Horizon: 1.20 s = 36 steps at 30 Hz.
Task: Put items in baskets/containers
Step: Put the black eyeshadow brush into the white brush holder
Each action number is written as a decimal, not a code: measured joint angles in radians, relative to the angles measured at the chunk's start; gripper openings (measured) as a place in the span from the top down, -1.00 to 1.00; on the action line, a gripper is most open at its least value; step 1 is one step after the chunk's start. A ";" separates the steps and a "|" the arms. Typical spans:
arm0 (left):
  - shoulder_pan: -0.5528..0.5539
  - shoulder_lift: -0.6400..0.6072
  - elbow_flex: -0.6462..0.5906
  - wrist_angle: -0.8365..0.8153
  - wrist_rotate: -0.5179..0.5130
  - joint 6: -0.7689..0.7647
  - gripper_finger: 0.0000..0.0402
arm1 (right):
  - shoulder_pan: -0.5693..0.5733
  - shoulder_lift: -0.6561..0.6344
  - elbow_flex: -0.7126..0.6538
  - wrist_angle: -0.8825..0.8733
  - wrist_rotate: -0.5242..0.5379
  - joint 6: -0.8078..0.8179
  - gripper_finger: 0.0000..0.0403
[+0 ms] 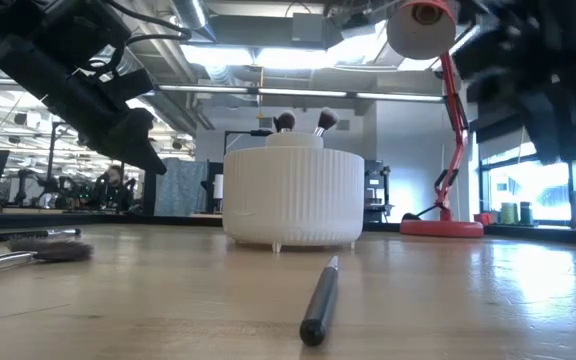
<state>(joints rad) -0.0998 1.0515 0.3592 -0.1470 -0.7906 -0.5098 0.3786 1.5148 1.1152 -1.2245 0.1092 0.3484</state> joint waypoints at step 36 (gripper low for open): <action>0.000 0.000 0.000 0.017 0.006 -0.011 0.18 | -0.001 0.028 -0.345 0.404 -0.074 -0.353 0.89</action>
<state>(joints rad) -0.1000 1.0516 0.3592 -0.1303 -0.7845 -0.5205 0.3775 1.5433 0.7702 -0.8207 0.0349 -0.0048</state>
